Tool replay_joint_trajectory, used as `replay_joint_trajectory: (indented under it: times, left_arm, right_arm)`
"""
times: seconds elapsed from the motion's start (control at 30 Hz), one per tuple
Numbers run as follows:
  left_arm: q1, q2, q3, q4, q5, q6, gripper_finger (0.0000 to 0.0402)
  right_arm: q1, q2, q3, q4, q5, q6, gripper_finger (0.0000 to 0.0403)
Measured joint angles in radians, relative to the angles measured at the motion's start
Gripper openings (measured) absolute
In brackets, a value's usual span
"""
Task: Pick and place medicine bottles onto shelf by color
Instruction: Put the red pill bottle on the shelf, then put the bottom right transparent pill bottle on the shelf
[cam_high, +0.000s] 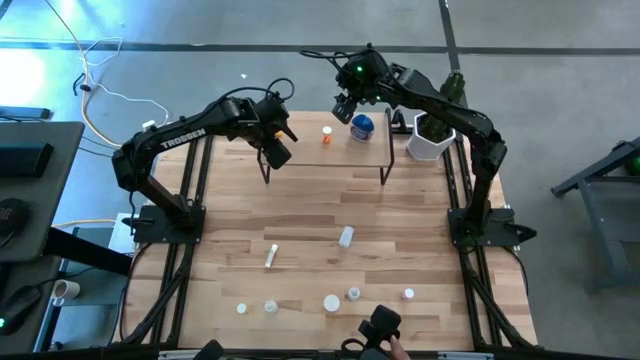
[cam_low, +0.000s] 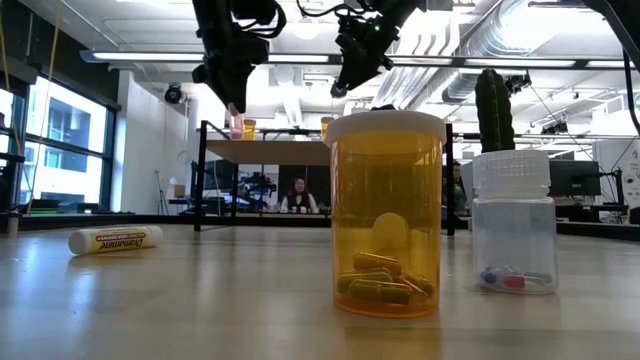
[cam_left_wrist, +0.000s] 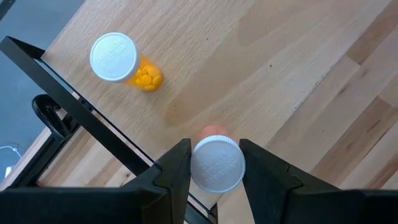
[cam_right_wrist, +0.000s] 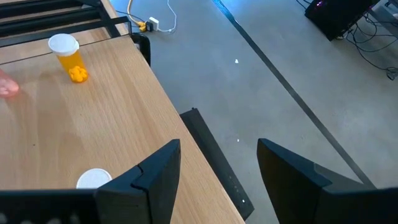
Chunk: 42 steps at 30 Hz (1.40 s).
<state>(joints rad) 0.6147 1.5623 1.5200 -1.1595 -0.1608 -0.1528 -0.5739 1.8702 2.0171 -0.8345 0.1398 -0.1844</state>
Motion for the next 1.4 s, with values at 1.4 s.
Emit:
replay_joint_trajectory:
  times: [1.4]
  left_arm:
    - [0.002, 0.023, 0.0, 0.005, 0.019, -0.011, 0.0206]
  right_arm:
    - [0.0, -0.051, 0.0, -0.002, 0.001, -0.026, 0.0204]
